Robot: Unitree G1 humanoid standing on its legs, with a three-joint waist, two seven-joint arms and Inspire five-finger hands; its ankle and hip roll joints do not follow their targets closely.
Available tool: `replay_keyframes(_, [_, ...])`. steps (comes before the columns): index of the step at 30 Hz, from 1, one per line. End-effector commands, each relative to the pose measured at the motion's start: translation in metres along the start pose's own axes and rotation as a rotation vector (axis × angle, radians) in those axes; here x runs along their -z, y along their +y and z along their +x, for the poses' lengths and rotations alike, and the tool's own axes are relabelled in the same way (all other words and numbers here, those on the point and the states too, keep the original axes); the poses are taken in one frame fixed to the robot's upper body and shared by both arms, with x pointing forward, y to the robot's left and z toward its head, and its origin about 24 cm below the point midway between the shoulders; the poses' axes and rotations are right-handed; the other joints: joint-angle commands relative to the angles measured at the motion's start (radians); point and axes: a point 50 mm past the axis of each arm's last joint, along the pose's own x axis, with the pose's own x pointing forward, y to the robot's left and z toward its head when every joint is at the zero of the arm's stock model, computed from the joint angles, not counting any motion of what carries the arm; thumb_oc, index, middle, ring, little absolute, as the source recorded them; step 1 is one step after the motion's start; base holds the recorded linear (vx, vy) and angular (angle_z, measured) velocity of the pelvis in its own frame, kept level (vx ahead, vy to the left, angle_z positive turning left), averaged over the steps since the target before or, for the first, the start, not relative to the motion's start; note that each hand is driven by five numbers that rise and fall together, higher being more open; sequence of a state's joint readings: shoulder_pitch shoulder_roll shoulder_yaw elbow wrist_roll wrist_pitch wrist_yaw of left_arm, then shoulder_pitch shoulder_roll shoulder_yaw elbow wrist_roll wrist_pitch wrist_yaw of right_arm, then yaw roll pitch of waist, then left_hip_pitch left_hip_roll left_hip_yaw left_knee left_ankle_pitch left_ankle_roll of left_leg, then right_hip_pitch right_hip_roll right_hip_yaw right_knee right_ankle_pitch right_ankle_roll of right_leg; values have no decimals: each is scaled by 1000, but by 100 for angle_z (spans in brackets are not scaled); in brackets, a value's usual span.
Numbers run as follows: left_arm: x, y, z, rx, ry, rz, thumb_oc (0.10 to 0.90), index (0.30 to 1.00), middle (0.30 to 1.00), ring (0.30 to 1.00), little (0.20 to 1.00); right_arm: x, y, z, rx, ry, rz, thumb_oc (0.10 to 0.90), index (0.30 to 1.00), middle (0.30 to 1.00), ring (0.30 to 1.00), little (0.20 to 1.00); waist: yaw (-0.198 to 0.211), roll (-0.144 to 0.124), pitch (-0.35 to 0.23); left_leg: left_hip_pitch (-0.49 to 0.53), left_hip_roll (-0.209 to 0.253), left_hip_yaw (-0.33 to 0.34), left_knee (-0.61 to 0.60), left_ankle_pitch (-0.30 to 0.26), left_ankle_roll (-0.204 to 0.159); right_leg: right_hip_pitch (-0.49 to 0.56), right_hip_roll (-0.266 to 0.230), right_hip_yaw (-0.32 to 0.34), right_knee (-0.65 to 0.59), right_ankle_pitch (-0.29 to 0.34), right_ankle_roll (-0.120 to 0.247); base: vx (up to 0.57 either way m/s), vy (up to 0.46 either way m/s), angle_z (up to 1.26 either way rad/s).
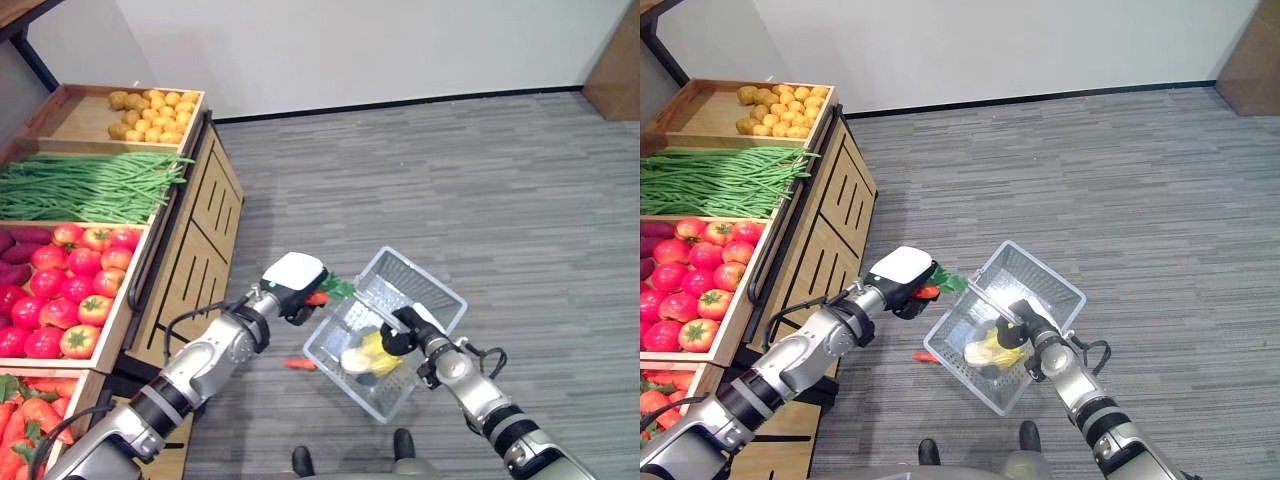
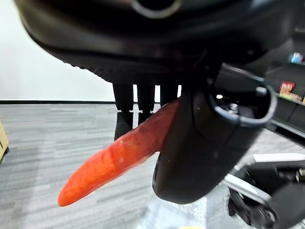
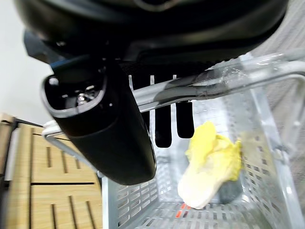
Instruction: Get the vegetables into the basket
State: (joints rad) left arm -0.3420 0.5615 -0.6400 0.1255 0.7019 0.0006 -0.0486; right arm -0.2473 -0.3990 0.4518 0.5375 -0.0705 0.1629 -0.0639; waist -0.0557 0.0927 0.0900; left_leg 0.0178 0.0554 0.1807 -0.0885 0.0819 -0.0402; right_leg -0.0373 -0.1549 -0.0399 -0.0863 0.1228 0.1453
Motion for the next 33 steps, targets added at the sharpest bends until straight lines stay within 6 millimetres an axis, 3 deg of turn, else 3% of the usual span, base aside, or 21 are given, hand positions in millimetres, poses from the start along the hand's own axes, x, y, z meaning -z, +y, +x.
replay_keyframes(1, [4, 47, 18, -144, -20, 120, 400, 300, 300, 300, 300, -107, -33, 6, 113, -418, 26, 400, 300, 300, 300, 300, 11, -22, -33, 8, 5, -11, 57, -85, -26, -30, -7, -27, 88, -73, 18, 21, -9, -4])
replay_keyframes(10, [-7, 7, 38, -18, 5, 47, 400, 300, 300, 300, 300, -151, -30, -5, 93, -587, 31, 400, 300, 300, 300, 300, -7, 0, -24, -5, 13, 1, 51, -74, -34, -43, 0, -16, 79, -73, 11, 8, -15, -5])
replay_keyframes(12, [-9, -13, 46, 52, 36, 43, 400, 300, 300, 300, 300, -167, -26, -16, 64, -676, 22, 400, 300, 300, 300, 300, -24, 5, -19, -1, 16, 5, 46, -82, -39, -42, 3, -13, 77, -83, 11, 42, -20, -5])
replay_keyframes(16, [-11, -21, 52, 83, 53, 46, 400, 300, 300, 300, 300, -177, -20, -24, 24, -735, -9, 400, 300, 300, 300, 300, -38, 5, -12, -1, 18, 12, 46, -81, -40, -48, 7, -5, 74, -80, 11, 0, -6, -3])
replay_keyframes(23, [-18, -25, 59, 102, 47, 56, 400, 300, 300, 300, 300, -184, -5, -40, -93, -818, 8, 400, 300, 300, 300, 300, -53, 3, 0, -5, 28, 29, 49, -79, -44, -61, 15, 10, 75, -76, 9, 0, -16, -14])
replay_keyframes(33, [-29, -11, 66, 79, -2, 64, 400, 300, 300, 300, 300, -195, 6, -66, -269, -928, 113, 400, 300, 300, 300, 300, -69, 2, 18, -15, 32, 38, 47, -74, -48, -76, 20, 19, 72, -71, 9, -2, -7, -4])
